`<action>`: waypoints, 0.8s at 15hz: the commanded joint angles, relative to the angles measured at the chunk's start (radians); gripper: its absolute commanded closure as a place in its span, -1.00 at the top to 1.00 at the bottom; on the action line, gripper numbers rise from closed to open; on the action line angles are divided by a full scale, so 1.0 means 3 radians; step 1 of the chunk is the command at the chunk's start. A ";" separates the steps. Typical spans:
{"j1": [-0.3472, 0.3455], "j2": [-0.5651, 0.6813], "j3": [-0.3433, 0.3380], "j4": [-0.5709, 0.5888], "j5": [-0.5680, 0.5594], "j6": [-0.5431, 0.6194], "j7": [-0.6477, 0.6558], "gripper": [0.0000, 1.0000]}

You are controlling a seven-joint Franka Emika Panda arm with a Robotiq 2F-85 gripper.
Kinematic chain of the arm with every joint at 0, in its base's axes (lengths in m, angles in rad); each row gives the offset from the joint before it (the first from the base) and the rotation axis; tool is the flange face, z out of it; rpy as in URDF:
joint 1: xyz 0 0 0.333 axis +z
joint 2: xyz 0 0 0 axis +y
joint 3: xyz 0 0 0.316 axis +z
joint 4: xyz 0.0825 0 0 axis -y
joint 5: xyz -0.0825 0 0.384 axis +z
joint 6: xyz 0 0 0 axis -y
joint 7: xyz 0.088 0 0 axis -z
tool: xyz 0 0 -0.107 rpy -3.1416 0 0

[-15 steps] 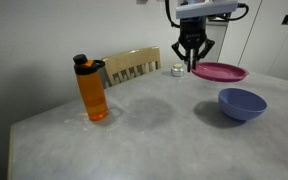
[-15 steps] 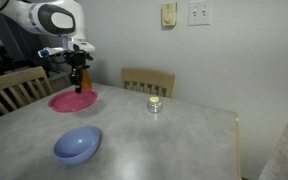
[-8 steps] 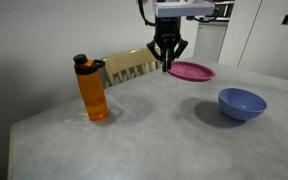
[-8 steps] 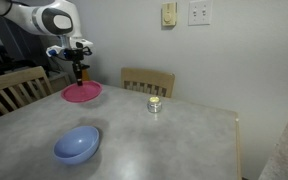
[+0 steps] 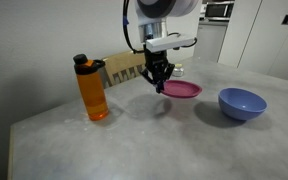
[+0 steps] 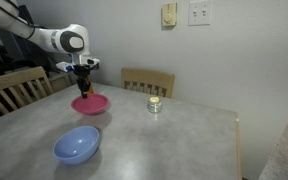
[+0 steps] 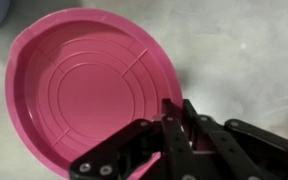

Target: Pick up the plate off the light blue bowl and put it on the table.

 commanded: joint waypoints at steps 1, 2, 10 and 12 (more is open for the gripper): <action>-0.0025 0.0362 -0.0036 0.0430 0.0021 -0.0203 -0.0159 -0.94; -0.0032 0.0419 -0.0037 0.0485 0.0032 -0.0214 -0.0175 -0.94; -0.0067 0.0451 0.0017 0.0484 0.0079 -0.0006 -0.0465 -0.94; -0.0069 0.0459 0.0019 0.0486 0.0077 -0.0019 -0.0529 -0.94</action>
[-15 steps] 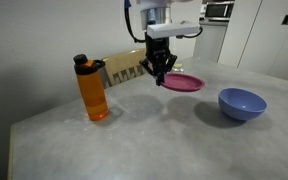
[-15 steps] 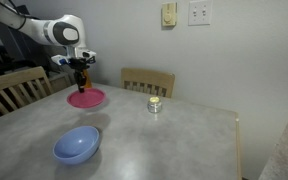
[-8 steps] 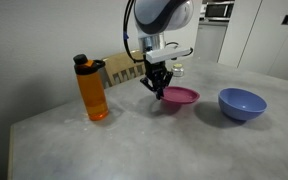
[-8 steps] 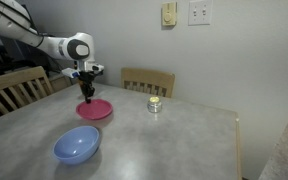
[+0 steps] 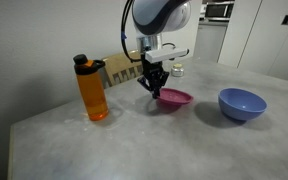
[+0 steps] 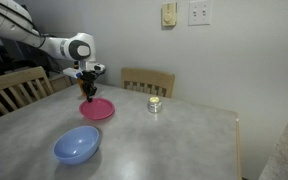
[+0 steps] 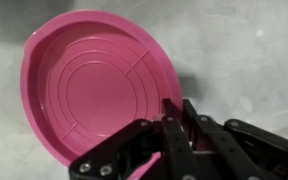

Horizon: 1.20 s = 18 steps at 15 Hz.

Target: Pick up the plate off the light blue bowl and put it on the table.

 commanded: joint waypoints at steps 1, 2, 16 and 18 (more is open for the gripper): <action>-0.0044 0.0032 0.0031 0.0036 0.0036 -0.0010 -0.0184 -0.94; -0.0043 0.0045 0.0031 0.0049 0.0033 -0.0022 -0.0203 -0.30; 0.0051 -0.0769 -0.0045 -0.0567 -0.0153 -0.0737 -0.0108 1.00; 0.0027 -0.1003 -0.0013 -0.0742 -0.0103 -0.0907 -0.0116 1.00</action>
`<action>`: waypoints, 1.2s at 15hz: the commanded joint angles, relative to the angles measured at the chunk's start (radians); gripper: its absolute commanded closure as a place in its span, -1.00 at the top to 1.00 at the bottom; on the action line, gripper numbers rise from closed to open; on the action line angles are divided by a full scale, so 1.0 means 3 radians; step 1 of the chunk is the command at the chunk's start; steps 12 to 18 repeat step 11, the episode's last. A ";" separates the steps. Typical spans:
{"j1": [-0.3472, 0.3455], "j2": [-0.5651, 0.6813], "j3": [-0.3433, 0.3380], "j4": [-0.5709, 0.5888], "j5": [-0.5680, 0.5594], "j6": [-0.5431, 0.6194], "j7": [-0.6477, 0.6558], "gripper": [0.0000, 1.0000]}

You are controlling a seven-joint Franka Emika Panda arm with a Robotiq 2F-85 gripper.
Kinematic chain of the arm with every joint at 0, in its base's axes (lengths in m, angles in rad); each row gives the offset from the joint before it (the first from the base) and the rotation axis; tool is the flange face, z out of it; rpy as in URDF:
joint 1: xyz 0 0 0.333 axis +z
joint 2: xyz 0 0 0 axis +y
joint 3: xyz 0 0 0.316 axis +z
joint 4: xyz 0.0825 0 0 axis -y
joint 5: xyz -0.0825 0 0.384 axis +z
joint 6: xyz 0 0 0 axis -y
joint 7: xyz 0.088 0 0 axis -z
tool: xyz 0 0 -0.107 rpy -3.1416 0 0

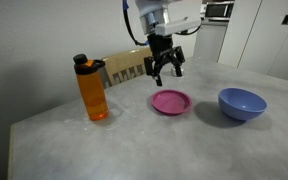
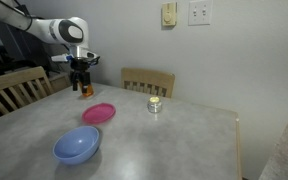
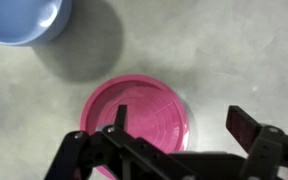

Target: Pick up the plate off the light blue bowl and put it on the table.

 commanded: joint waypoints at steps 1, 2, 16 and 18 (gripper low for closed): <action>-0.0031 -0.0589 0.0043 -0.0596 0.0043 -0.0176 -0.0058 1.00; -0.0044 -0.0696 0.0059 -0.0686 0.0068 -0.0210 -0.0076 1.00; -0.0045 -0.0935 0.0062 -0.0872 0.0095 -0.0244 -0.0015 1.00; -0.0045 -0.0935 0.0062 -0.0872 0.0095 -0.0244 -0.0015 1.00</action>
